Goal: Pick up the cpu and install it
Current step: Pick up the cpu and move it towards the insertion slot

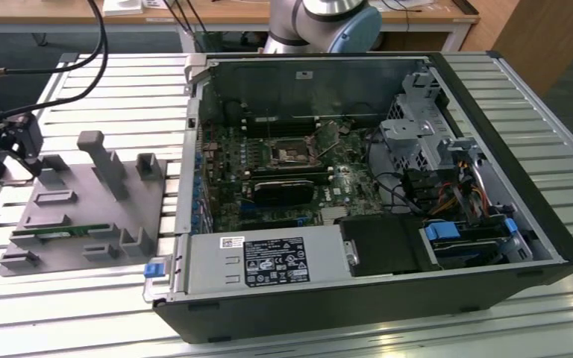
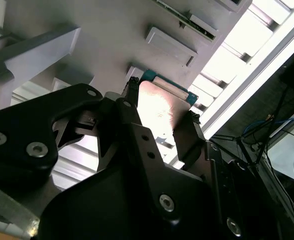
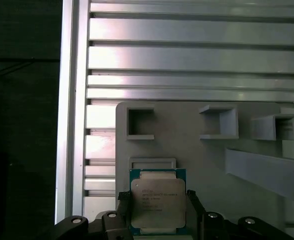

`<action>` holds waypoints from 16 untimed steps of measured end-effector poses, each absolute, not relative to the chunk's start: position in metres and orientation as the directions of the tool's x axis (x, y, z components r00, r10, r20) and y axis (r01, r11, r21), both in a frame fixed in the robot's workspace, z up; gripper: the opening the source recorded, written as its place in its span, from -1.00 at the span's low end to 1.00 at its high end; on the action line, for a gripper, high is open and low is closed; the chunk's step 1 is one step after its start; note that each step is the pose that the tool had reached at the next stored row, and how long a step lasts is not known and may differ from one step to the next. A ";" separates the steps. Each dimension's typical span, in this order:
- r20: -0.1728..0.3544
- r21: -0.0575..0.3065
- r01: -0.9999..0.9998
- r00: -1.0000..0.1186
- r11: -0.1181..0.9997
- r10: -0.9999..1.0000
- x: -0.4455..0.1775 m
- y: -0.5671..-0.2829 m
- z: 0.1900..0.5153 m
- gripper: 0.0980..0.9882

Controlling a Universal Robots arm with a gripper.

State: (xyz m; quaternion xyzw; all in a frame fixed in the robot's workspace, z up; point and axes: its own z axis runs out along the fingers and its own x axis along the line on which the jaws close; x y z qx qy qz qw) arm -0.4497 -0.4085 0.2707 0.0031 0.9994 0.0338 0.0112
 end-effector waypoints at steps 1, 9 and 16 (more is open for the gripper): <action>-0.022 0.068 0.005 -1.000 0.998 0.007 -0.450 -0.408 0.271 -0.03; -0.022 0.068 0.005 -1.000 0.998 0.007 -0.450 -0.407 0.276 -0.03; -0.022 0.068 0.005 -1.000 0.998 0.007 -0.450 -0.406 0.280 -0.03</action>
